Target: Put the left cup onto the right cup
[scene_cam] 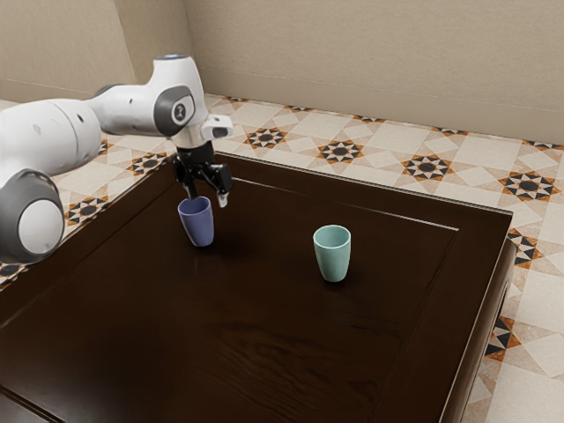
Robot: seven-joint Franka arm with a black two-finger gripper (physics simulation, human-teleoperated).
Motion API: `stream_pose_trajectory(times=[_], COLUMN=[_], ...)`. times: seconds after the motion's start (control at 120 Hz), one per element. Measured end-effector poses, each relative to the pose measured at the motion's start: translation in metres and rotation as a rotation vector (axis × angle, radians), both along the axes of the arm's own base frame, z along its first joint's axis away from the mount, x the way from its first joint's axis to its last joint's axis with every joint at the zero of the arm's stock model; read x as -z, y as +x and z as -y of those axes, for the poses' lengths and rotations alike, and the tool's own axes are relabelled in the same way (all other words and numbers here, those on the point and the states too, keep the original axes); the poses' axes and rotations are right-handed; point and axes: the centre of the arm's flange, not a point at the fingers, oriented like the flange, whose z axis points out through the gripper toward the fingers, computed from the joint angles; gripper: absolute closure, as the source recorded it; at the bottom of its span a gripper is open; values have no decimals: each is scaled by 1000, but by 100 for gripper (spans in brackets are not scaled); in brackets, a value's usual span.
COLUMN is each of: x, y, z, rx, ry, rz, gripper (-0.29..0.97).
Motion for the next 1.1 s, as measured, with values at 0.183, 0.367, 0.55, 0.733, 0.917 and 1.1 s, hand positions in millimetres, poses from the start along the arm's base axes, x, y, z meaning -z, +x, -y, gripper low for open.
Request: stream_pose_trajectory(times=[0.183,0.367,0.55,0.733,0.917,1.1], x=[-1,6,23,29,43,56], y=[1,4,6,7,8,9], z=[-6,-7,-6,-5,-5,-5], rx=[3,15,20,22,24,24], ry=[27,55,56,56,53,49], rz=[14,26,21,24,16,7], gripper=[0,0,0,0,0,0])
